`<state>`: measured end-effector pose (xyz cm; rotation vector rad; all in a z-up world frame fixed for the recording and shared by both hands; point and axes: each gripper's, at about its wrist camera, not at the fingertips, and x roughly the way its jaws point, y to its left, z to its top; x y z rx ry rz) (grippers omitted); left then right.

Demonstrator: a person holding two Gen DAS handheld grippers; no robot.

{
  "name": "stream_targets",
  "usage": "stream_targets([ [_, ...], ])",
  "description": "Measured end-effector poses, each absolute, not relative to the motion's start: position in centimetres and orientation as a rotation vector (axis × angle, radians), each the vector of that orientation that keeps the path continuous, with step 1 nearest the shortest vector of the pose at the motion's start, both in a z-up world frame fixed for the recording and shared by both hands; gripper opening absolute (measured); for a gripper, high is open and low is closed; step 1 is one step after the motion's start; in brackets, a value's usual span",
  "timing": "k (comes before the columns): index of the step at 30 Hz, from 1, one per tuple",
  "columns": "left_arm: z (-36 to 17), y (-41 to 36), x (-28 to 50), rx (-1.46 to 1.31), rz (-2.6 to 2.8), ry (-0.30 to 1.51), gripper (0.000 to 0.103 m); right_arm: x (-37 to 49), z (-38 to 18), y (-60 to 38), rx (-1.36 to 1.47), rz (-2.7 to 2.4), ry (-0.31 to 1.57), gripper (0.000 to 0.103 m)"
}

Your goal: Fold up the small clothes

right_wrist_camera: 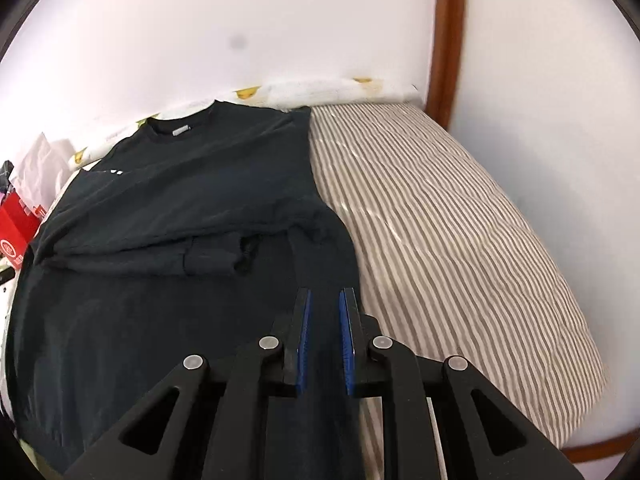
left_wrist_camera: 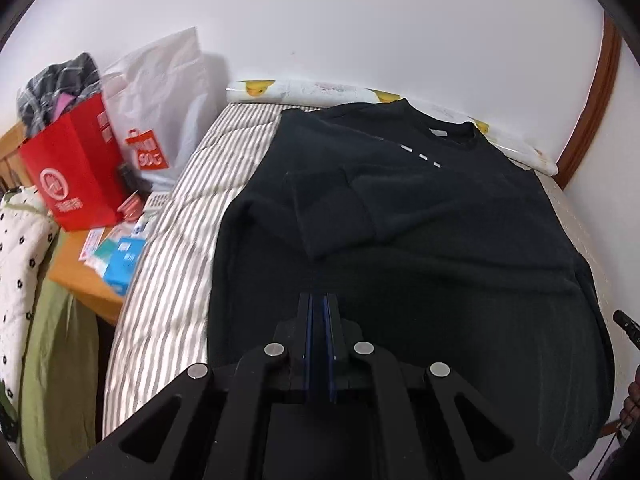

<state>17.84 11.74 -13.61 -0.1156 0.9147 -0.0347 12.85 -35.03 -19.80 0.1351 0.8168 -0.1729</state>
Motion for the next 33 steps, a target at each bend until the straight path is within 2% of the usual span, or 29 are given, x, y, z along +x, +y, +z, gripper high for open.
stream_targets([
  [1,-13.7,12.0,17.0,-0.128,-0.040,0.919,0.009,12.2,-20.0,-35.2,0.139,-0.166,0.832,0.014],
  [2,-14.0,12.4,16.1,-0.149,-0.039,0.925,0.015,11.5,-20.2,-35.3,0.135,-0.167,0.848,0.014],
  [4,-14.3,13.0,14.6,-0.186,-0.035,0.931,0.032,10.1,-20.6,-35.3,0.112,-0.178,0.858,0.014],
  [5,-14.5,13.2,13.9,-0.196,-0.035,0.931,0.045,9.2,-21.0,-35.3,0.105,-0.178,0.862,0.015],
  [6,-14.8,13.6,12.9,-0.203,-0.032,0.930,0.053,8.4,-21.3,-35.3,0.104,-0.173,0.870,0.019],
  [8,-15.1,13.9,11.4,-0.201,-0.027,0.925,0.053,7.2,-21.9,-35.4,0.114,-0.159,0.882,0.030],
  [10,-15.8,14.3,9.8,-0.202,-0.017,0.923,0.053,5.8,-22.5,-35.6,0.130,-0.150,0.881,0.048],
  [13,-17.1,14.8,8.4,-0.223,-0.037,0.953,0.053,3.8,-23.6,-35.8,0.171,-0.141,0.875,0.054],
  [21,-18.6,14.8,6.0,-0.214,-0.038,0.954,0.051,1.0,-25.4,-35.2,0.219,-0.102,0.864,0.053],
  [23,-18.7,14.6,6.0,-0.211,-0.031,0.949,0.051,1.1,-25.8,-34.8,0.214,-0.088,0.868,0.050],
  [25,-18.6,14.3,6.2,-0.188,-0.021,0.949,0.049,1.5,-25.7,-34.0,0.181,-0.093,0.857,0.038],
  [27,-18.6,13.8,6.4,-0.157,0.001,0.949,0.041,2.1,-25.7,-33.4,0.174,-0.088,0.849,0.033],
  [29,-18.7,13.5,6.6,-0.137,0.015,0.950,0.036,3.0,-25.7,-33.0,0.173,-0.091,0.842,0.033],
  [32,-18.6,13.2,6.8,-0.132,0.024,0.953,0.022,4.7,-25.6,-32.5,0.182,-0.089,0.843,0.032],
  [33,-18.6,13.3,6.9,-0.144,0.024,0.956,0.017,5.2,-25.6,-32.4,0.189,-0.088,0.843,0.029],
])
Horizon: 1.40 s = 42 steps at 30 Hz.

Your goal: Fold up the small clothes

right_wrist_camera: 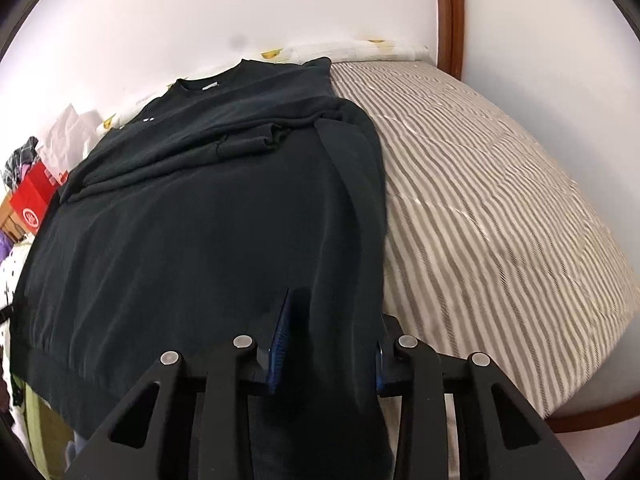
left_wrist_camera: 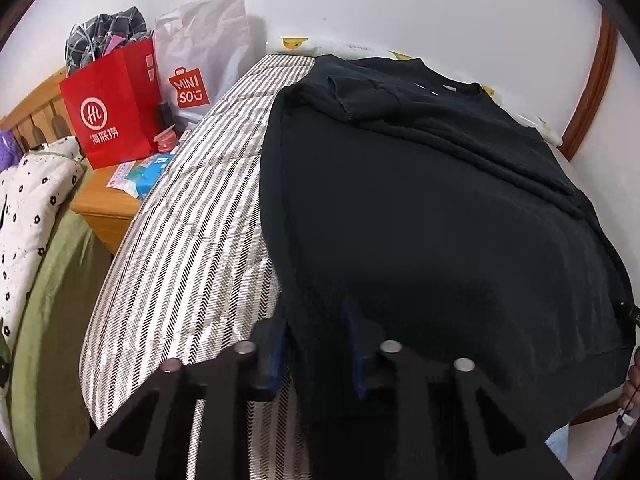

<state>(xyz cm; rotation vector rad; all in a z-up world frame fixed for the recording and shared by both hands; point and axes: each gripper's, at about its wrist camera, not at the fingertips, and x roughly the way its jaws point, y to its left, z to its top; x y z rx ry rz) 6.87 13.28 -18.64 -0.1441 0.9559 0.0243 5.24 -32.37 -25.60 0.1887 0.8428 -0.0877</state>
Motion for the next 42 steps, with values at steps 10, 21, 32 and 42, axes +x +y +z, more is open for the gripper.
stream_targets([
  [10,-16.4,14.9,5.0,-0.254,0.016,0.917,0.006,4.6,-23.8,-34.1,0.243,-0.002,0.811,0.006],
  [21,-12.6,16.2,3.2,-0.373,-0.113,0.797,0.006,0.4,-20.1,-36.0,0.281,0.087,0.682,0.006],
  [32,-8.5,16.4,8.4,-0.373,-0.105,0.717,0.006,4.1,-15.4,-36.0,0.272,0.097,0.563,0.006],
  [42,-8.0,15.1,18.6,-0.319,-0.060,0.719,0.006,13.2,-13.3,-36.0,0.265,0.071,0.563,0.006],
])
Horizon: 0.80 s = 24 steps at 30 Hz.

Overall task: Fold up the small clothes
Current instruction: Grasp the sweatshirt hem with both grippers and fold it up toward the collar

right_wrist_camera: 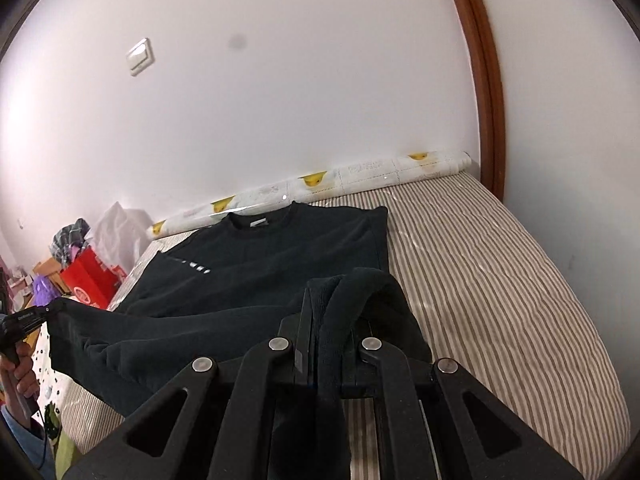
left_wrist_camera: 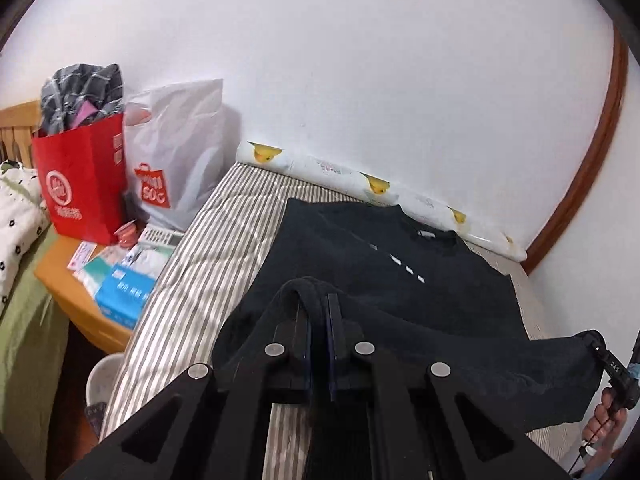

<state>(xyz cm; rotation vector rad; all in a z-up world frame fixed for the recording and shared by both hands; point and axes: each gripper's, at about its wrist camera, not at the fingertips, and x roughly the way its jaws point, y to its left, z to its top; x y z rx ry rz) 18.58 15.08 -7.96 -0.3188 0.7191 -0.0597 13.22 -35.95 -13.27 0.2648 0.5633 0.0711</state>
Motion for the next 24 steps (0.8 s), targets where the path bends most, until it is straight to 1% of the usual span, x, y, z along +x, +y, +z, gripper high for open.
stream_targets([
  [5,-9.4,14.4,23.5,-0.277,-0.037,0.755,0.006,17.5,-14.0,-35.8,0.248,0.066,0.579,0.006],
  [8,-11.3,14.3,26.5,-0.262,-0.023,0.803,0.006,20.7,-15.2,-35.4,0.201,0.049,0.603,0.006],
  [11,-13.2,14.2,28.5,-0.254,-0.004,0.841,0.006,23.5,-16.7,-35.8,0.219,0.056,0.639,0.006],
  [16,-15.5,14.1,30.5,-0.245,0.018,0.886,0.006,27.7,-18.5,-36.4,0.250,0.061,0.678,0.006],
  [24,-16.9,13.4,31.8,-0.192,0.030,0.915,0.007,32.4,-21.3,-36.1,0.251,0.049,0.771,0.006],
])
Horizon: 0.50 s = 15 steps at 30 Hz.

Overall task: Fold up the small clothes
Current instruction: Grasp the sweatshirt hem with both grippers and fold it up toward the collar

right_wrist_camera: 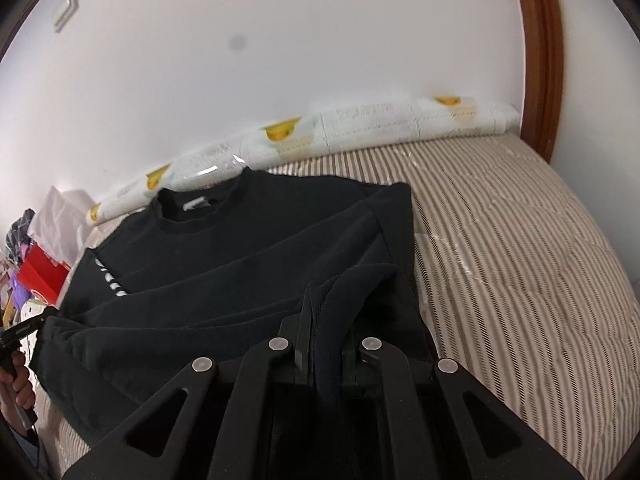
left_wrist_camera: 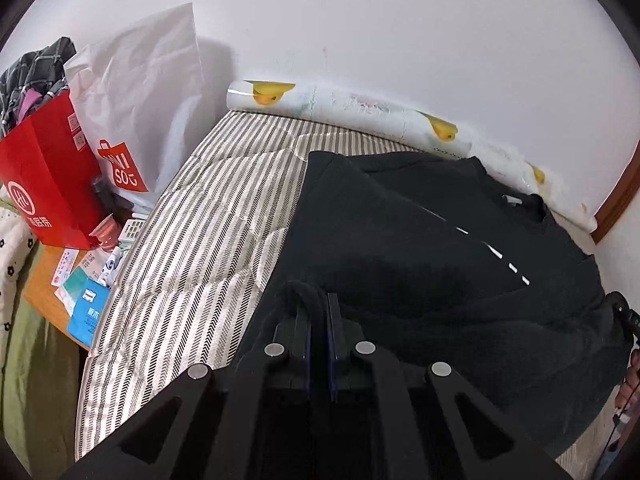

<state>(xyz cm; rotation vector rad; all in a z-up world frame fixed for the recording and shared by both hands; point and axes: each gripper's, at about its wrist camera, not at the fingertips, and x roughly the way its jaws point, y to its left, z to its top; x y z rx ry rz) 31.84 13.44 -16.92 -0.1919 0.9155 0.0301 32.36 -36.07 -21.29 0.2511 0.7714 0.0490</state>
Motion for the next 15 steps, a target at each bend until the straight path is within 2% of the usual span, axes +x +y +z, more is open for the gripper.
stream_targets([
  [5,-16.9,13.2,31.9,-0.178,0.020,0.920,0.009,34.0,-22.8,-36.0,0.267,0.039,0.853,0.007],
  [8,-16.4,13.0,31.2,-0.171,0.009,0.928,0.017,33.7,-22.5,-36.2,0.280,0.048,0.881,0.011],
  [11,-15.8,13.0,30.0,-0.190,-0.008,0.928,0.029,32.1,-21.1,-36.1,0.251,0.036,0.894,0.023],
  [13,-15.3,13.0,28.6,-0.200,-0.025,0.920,0.037,30.0,-19.7,-36.2,0.244,0.028,0.856,0.046],
  [15,-15.1,12.8,27.4,-0.191,-0.034,0.916,0.040,27.6,-18.7,-36.1,0.233,0.020,0.814,0.050],
])
